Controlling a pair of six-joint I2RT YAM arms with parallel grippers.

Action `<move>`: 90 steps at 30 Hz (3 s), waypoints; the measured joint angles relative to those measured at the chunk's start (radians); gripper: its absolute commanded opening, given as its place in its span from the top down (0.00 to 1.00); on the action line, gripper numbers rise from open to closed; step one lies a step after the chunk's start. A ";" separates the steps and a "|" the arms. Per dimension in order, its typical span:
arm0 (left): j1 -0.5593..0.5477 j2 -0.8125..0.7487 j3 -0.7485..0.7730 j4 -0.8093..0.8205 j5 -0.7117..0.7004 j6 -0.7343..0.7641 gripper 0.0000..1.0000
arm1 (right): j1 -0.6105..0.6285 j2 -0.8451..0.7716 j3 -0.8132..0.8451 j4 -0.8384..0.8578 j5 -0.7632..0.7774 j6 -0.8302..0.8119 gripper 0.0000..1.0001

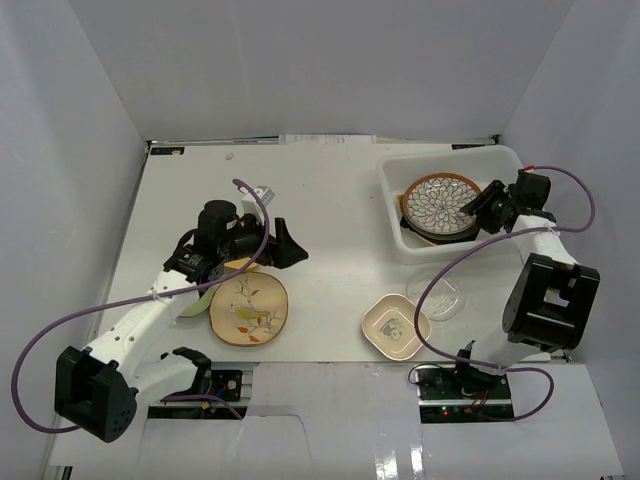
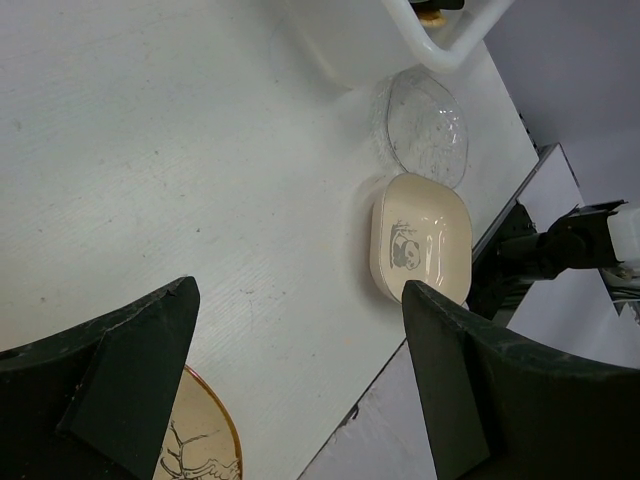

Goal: Place the plates into the plastic bin on the countertop

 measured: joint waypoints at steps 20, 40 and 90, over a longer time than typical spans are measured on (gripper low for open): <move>0.000 -0.024 0.001 -0.009 -0.095 -0.004 0.02 | 0.248 -0.179 0.103 -0.050 0.430 -0.153 0.00; 0.000 -0.420 -0.017 0.106 -0.620 -0.014 0.02 | 1.207 0.231 -0.126 0.505 0.008 0.195 0.44; -0.034 0.080 -0.017 0.134 0.028 -0.140 0.02 | -0.052 -0.179 -0.205 0.225 -0.026 0.124 0.92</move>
